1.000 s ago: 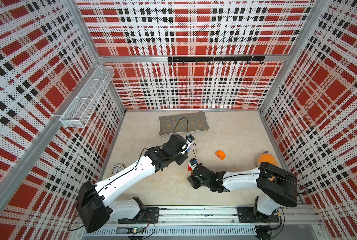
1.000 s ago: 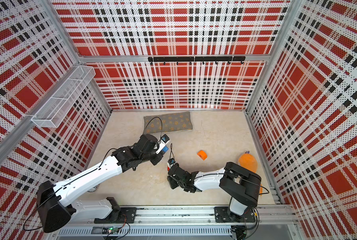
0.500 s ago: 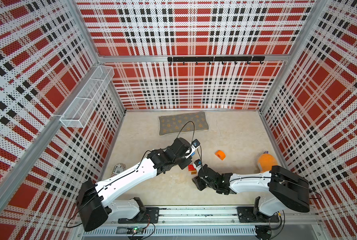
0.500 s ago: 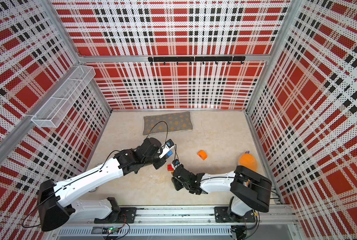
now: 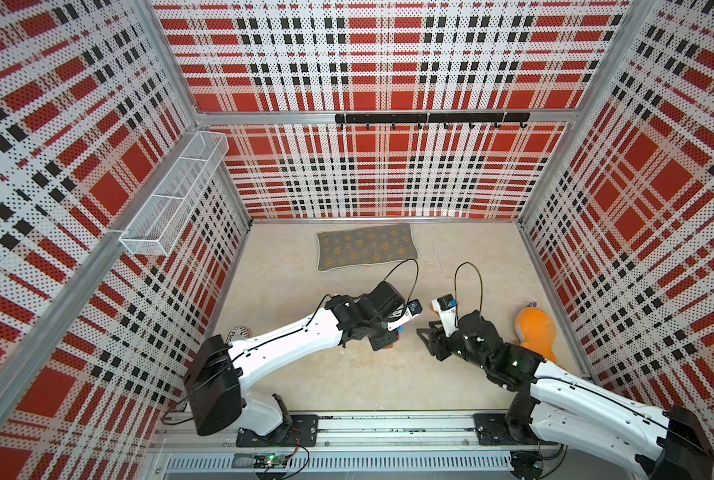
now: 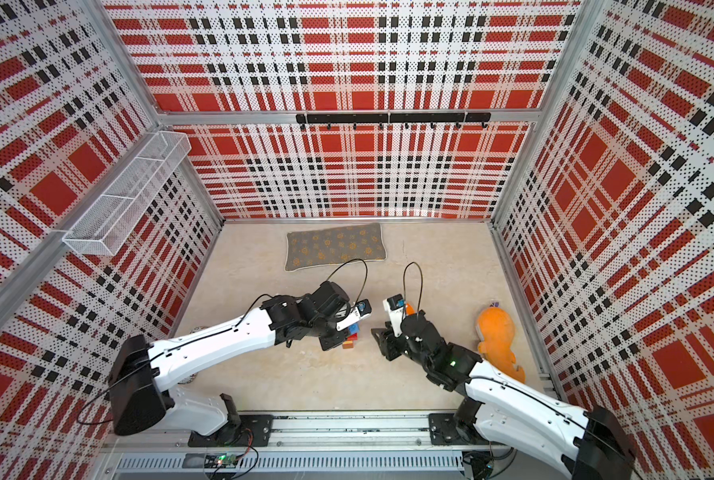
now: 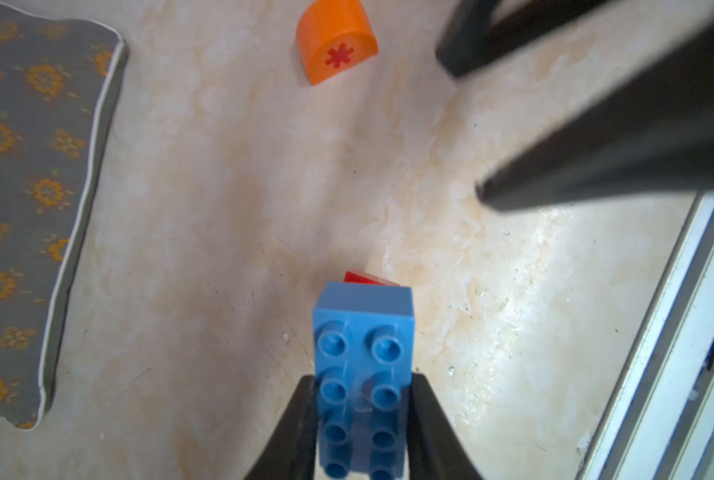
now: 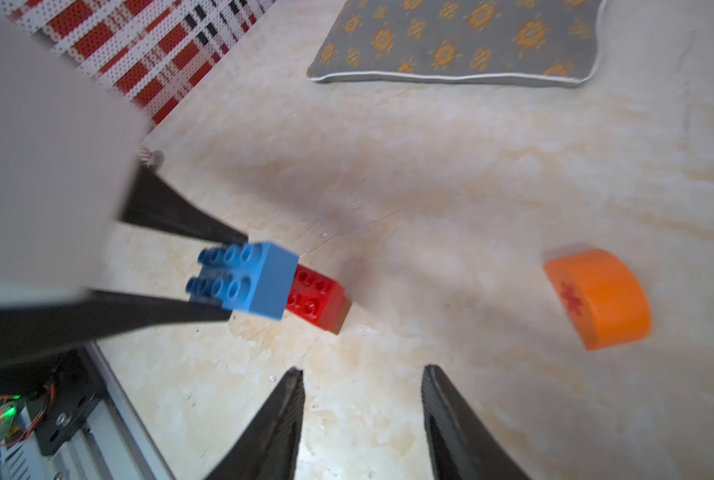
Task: Assemble an ice cream with lego
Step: Assemble the lego brick with the lego brick.
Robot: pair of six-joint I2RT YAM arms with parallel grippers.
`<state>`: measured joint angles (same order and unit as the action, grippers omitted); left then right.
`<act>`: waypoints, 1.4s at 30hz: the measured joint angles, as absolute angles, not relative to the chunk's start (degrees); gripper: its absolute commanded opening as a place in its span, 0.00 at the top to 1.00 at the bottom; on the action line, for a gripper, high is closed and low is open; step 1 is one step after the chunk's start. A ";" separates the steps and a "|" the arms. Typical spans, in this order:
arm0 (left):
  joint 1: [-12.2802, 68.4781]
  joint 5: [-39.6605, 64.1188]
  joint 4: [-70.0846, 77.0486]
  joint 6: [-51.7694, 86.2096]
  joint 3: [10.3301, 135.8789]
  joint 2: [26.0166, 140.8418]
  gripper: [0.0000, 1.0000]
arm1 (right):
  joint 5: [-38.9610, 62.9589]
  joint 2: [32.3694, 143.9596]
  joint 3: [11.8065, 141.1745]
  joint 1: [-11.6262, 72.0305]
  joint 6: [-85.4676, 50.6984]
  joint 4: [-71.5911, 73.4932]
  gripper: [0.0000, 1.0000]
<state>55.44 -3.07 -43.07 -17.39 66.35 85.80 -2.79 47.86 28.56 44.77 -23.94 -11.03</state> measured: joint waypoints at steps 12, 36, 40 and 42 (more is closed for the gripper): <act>55.05 -3.84 -46.98 -19.55 71.81 91.37 0.95 | 3.33 48.01 31.48 36.82 -18.44 -16.91 0.50; 51.20 -2.07 -57.49 -26.26 77.52 91.64 0.96 | 4.75 45.84 31.46 31.51 -16.93 -19.86 0.50; 52.58 -3.38 -58.02 -28.51 77.38 93.82 0.97 | 5.67 45.84 31.46 30.24 -16.16 -19.86 0.50; 53.54 -4.16 -57.78 -29.56 76.90 93.97 0.98 | 6.11 45.84 31.44 29.69 -15.92 -19.88 0.50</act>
